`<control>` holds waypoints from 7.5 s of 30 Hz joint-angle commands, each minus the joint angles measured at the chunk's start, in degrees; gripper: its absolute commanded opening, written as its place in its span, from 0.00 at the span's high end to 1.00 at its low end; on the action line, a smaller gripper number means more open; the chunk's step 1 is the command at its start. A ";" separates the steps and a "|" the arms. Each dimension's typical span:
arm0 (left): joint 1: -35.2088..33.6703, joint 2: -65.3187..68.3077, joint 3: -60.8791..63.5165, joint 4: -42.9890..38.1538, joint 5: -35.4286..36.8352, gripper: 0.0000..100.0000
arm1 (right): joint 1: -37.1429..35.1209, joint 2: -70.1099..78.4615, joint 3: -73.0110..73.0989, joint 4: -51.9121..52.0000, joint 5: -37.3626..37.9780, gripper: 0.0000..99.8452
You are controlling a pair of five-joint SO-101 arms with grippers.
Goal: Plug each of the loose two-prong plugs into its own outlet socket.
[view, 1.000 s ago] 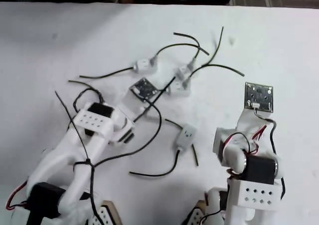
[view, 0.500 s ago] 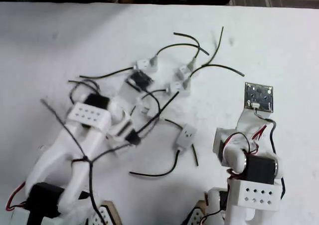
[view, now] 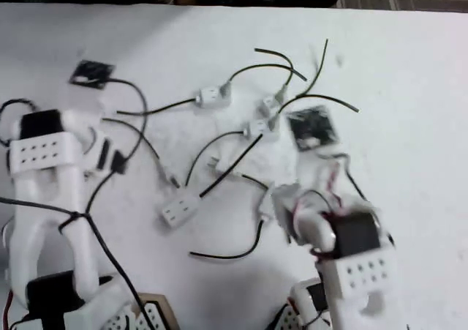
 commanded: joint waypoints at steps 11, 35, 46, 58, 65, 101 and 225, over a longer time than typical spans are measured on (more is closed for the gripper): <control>-12.53 -0.84 15.65 -12.84 0.00 0.79 | -21.76 44.88 -28.22 -5.32 3.52 0.78; -12.53 -0.40 26.37 -22.33 0.26 0.78 | -28.53 98.77 -76.13 -6.81 5.10 0.80; -12.53 -0.40 26.37 -22.33 0.26 0.78 | -26.86 100.79 -89.23 7.52 9.93 0.98; -12.35 -0.75 26.29 -22.42 0.35 0.78 | -27.74 77.05 -76.13 14.46 8.18 0.98; -10.59 -0.84 25.85 -22.33 0.44 0.79 | -27.74 56.31 -57.93 14.37 4.66 0.98; 14.46 -1.10 12.40 -12.13 6.07 0.98 | -16.22 -5.85 -19.60 0.75 4.22 0.98; -0.48 -87.78 48.62 -16.26 7.74 0.98 | -33.63 20.26 22.07 -61.93 -1.14 0.98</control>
